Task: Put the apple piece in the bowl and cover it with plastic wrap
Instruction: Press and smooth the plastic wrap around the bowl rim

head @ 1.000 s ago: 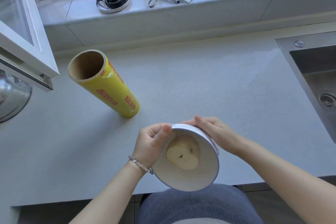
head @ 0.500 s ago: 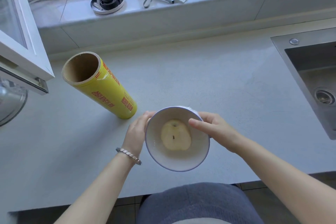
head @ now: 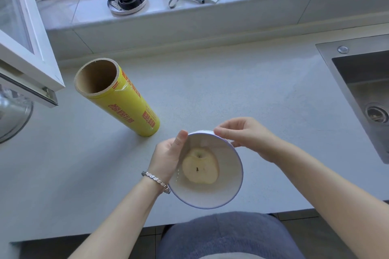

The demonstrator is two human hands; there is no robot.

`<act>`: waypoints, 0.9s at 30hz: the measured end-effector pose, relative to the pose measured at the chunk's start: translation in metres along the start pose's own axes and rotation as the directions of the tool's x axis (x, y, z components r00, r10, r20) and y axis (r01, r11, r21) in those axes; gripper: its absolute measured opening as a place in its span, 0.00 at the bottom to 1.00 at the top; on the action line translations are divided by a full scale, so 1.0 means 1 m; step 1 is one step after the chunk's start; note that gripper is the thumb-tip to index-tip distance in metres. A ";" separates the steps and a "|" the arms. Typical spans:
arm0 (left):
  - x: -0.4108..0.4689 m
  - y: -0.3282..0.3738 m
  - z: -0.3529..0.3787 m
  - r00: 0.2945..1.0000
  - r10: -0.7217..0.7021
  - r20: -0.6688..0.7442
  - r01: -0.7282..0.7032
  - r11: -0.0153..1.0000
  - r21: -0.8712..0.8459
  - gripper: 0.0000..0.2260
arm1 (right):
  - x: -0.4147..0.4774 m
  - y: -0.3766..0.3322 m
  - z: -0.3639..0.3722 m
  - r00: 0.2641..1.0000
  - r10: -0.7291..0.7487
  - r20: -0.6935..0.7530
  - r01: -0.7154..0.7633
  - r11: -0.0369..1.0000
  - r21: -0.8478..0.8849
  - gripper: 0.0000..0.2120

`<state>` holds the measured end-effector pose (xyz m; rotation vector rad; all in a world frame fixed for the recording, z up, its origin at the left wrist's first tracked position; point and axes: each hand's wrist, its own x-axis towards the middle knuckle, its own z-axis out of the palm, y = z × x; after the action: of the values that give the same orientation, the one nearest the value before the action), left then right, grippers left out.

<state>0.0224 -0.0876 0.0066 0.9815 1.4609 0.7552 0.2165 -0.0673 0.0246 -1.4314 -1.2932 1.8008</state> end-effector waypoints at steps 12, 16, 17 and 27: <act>-0.004 0.002 -0.006 0.959 0.243 0.145 -0.255 0.965 0.066 0.18 | 0.007 -0.014 0.012 0.998 0.044 -0.055 -0.056 0.966 -0.252 0.16; -0.005 0.001 -0.004 0.951 0.273 0.142 -0.284 0.957 0.057 0.19 | 0.007 -0.013 0.020 0.998 0.023 -0.050 -0.042 0.913 -0.406 0.14; -0.005 0.002 -0.004 0.950 0.282 0.135 -0.293 0.954 0.061 0.18 | 0.008 -0.013 0.020 0.999 0.040 -0.029 -0.049 0.909 -0.413 0.13; -0.007 -0.005 0.004 0.949 0.285 0.138 -0.287 0.958 -0.001 0.23 | 0.013 0.012 0.007 0.985 0.127 -0.118 -0.157 0.940 -0.304 0.06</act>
<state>0.0254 -0.0958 0.0050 1.2533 1.2229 0.8648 0.2081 -0.0642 0.0081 -1.8010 -1.5092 1.6434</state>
